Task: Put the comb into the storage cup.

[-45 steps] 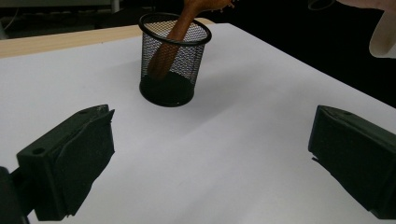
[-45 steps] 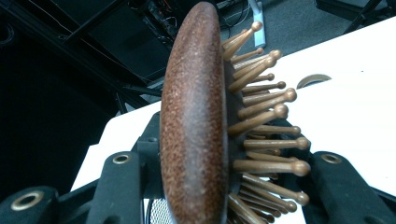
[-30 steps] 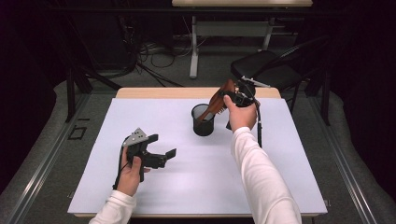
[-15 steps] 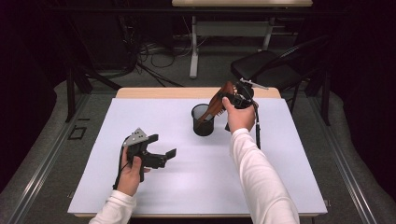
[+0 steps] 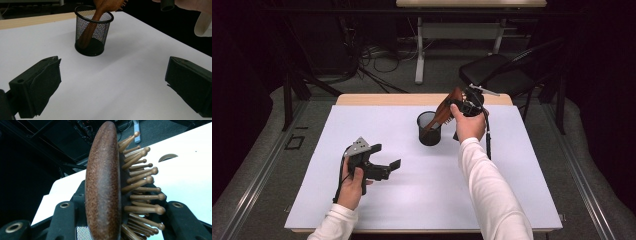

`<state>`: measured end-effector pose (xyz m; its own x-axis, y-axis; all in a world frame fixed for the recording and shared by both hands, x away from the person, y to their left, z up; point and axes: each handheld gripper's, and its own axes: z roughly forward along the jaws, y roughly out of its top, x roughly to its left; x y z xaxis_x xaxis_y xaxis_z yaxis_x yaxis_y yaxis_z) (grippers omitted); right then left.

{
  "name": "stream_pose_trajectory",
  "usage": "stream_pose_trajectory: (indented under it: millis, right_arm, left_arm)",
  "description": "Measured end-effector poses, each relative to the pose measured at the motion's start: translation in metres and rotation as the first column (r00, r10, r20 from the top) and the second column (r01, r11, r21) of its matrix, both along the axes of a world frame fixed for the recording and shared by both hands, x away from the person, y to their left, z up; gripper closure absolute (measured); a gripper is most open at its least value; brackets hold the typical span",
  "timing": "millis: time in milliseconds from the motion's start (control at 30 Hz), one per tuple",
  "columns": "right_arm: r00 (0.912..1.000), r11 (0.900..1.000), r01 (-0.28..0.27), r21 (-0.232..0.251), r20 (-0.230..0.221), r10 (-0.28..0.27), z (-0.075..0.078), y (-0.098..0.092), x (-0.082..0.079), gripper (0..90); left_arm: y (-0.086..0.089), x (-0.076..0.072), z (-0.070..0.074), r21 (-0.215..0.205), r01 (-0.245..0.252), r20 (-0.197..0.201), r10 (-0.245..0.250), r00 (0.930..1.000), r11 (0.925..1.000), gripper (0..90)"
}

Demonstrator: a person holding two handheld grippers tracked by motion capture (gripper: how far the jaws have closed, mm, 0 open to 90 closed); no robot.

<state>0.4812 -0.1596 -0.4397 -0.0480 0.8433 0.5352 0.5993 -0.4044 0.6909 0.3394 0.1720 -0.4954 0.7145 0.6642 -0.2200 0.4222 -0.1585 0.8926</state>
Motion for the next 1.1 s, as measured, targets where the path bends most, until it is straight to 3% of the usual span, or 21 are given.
stream_pose_trajectory:
  millis: [200,367,1100]
  right_arm:
    - [1.0000,1.000,-0.006,-0.005,0.000,0.006,-0.003,0.000,-0.001,48.5]
    - [1.0000,0.999,-0.005,0.039,0.004,0.005,-0.010,-0.005,-0.001,48.4]
    - [0.9987,1.000,-0.022,0.021,0.046,0.021,-0.015,-0.008,-0.003,46.5]
  left_arm:
    - [0.000,0.000,0.000,-0.002,-0.002,-0.001,0.002,1.0000,1.0000,0.4]
    - [0.000,0.000,0.000,-0.002,-0.002,-0.001,0.002,1.0000,1.0000,0.4]
    - [-0.001,0.000,-0.001,0.000,-0.002,-0.003,0.002,1.0000,1.0000,0.4]
